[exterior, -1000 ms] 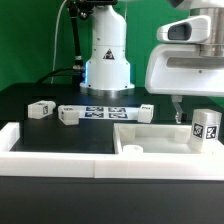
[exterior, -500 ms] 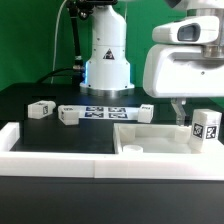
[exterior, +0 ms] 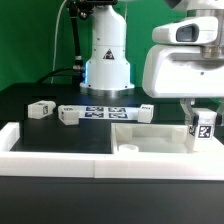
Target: Assemble one leg
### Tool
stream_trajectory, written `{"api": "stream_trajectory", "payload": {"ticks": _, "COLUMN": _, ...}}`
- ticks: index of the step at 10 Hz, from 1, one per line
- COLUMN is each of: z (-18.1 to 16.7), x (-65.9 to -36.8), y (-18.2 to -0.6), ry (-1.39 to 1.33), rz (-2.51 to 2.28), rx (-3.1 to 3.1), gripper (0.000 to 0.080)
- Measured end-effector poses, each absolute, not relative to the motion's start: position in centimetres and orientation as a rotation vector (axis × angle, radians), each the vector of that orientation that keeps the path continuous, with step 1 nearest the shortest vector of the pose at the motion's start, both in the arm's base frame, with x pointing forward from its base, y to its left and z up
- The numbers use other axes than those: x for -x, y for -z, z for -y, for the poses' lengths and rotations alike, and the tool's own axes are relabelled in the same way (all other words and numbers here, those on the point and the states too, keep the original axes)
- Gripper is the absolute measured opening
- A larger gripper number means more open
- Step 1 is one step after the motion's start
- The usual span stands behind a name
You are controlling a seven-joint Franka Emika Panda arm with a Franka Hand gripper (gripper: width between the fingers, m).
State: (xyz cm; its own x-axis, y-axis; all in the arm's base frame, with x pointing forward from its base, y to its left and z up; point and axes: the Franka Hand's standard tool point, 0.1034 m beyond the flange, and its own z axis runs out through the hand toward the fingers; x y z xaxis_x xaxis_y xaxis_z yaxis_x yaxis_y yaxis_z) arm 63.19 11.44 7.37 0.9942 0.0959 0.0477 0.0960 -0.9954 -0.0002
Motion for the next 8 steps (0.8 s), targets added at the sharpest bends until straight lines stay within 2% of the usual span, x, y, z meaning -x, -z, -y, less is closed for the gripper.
{"api": "stream_trajectory", "payload": {"ticks": 8, "z": -11.55, "x": -62.96, "y": -7.10, "ry": 0.078, "rz": -1.185, "rx": 2.880, "gripper": 0.0291}}
